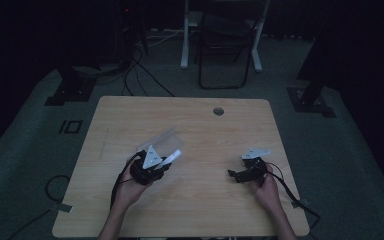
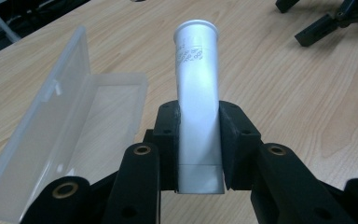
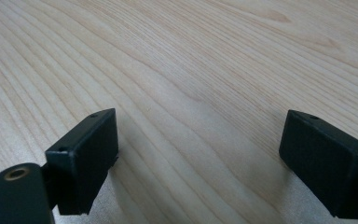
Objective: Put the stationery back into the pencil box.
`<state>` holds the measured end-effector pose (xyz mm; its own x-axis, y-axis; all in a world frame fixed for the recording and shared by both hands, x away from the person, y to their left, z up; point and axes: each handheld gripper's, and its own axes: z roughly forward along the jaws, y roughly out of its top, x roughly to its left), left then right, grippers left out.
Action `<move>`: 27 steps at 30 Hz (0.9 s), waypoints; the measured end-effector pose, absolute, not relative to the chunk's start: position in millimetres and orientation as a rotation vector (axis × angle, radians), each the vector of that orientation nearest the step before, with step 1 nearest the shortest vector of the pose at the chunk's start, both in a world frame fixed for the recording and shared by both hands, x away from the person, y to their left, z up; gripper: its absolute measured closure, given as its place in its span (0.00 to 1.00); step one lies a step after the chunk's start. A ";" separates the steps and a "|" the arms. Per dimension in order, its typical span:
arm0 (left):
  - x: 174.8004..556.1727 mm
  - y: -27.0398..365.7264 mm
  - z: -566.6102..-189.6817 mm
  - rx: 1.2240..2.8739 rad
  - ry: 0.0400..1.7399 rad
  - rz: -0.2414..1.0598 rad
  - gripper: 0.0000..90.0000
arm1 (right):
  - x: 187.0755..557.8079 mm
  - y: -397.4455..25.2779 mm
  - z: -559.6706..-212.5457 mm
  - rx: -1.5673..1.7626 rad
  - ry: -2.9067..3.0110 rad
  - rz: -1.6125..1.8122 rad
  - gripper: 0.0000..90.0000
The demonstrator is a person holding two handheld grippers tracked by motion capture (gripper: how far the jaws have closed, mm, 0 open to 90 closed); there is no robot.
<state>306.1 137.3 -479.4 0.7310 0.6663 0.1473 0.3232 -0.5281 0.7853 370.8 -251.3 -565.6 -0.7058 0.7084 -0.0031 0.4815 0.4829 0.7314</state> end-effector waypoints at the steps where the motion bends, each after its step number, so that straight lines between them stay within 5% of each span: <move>1: 306.7 137.7 -479.6 2.149 0.749 0.564 0.79 | 370.8 -251.3 -565.6 1.007 2.428 1.054 0.13; 27: 338.8 153.7 -480.6 2.128 0.831 0.540 0.79 | 370.8 -251.3 -565.6 1.007 2.428 1.053 0.13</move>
<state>338.8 153.7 -480.6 0.6970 0.7098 0.1023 0.3816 -0.4879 0.7851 370.8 -251.3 -565.6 -0.7055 0.7087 -0.0030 0.4820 0.4829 0.7311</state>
